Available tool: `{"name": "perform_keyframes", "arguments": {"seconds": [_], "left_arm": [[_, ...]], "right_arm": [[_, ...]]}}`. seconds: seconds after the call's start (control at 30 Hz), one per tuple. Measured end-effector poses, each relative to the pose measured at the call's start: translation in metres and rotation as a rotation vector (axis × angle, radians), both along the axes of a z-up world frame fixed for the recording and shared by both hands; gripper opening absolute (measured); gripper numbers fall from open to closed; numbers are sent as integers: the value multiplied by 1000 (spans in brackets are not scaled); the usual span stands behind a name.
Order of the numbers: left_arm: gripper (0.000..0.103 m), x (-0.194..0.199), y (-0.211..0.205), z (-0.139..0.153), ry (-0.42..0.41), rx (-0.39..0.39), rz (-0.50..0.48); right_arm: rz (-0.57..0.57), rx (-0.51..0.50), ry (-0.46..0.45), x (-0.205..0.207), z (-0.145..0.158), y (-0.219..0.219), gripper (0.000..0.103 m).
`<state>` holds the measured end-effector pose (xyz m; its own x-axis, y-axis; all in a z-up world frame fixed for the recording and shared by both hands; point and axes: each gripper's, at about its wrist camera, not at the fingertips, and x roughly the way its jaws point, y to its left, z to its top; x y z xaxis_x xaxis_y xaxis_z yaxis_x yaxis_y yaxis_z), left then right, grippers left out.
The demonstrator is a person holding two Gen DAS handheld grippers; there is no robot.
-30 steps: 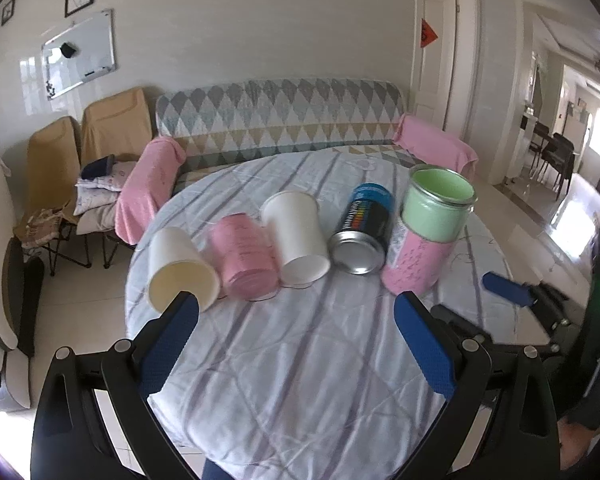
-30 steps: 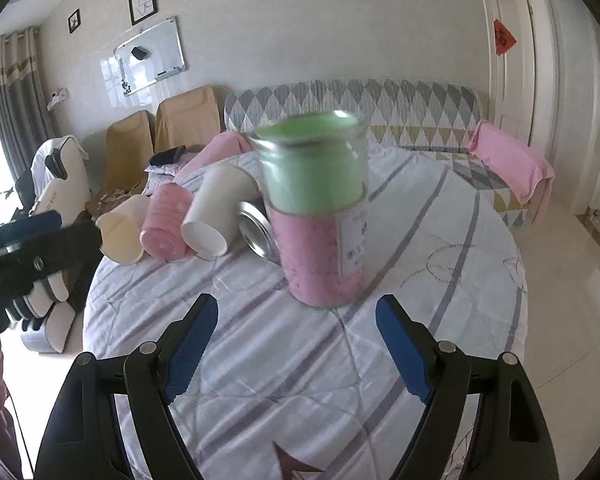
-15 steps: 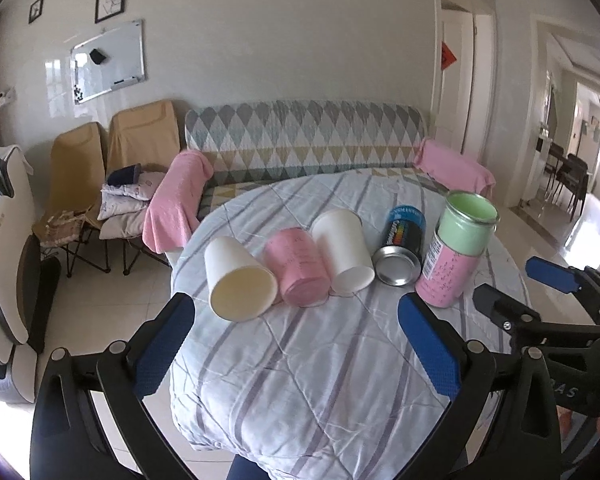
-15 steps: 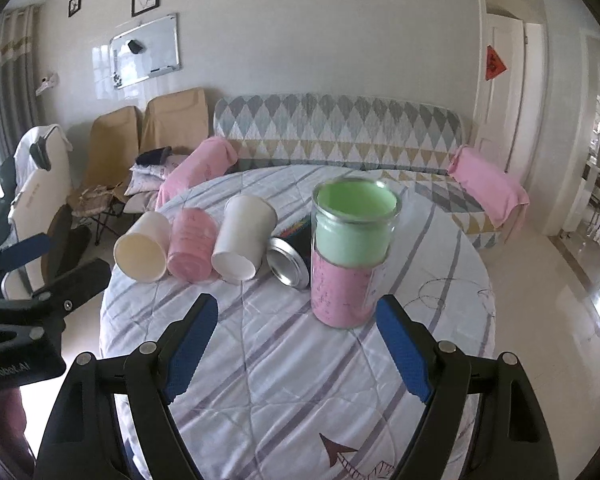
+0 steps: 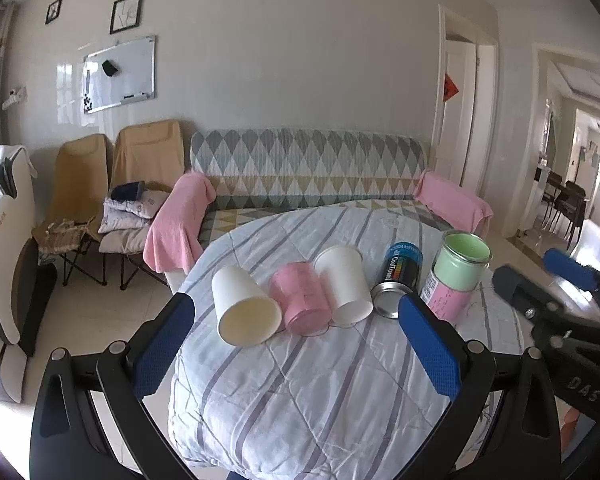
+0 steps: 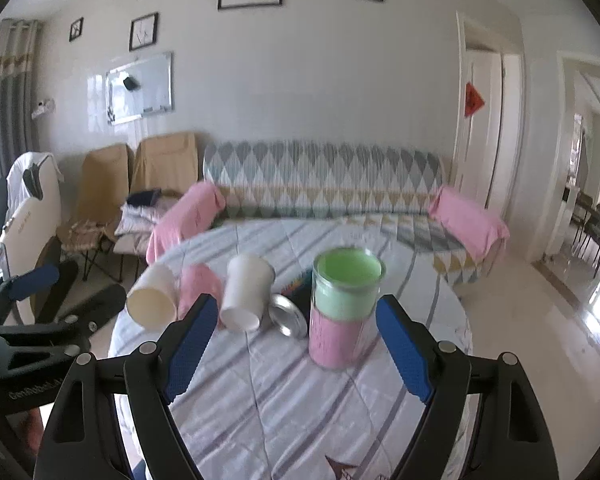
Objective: Flip cup upright
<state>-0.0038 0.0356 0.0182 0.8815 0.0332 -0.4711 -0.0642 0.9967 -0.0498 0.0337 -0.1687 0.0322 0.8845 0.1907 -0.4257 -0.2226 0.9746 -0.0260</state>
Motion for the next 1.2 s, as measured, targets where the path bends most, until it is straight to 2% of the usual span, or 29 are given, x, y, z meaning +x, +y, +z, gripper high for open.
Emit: {"name": "perform_keyframes", "arguments": {"seconds": [0.13, 0.6, 0.87, 1.2], "left_arm": [[103, 2, 0, 0, -2, -4, -2], [103, 9, -8, -3, 13, 17, -12], [103, 19, -17, -10, 47, 24, -36], [103, 21, -21, -12, 53, 32, -36]], "right_arm": [[7, 5, -20, -1, 4, 3, 83], [2, 13, -8, 6, 0, -1, 83], [-15, 20, 23, 10, -8, -10, 83], [-20, 30, 43, 13, -12, -15, 83]]}}
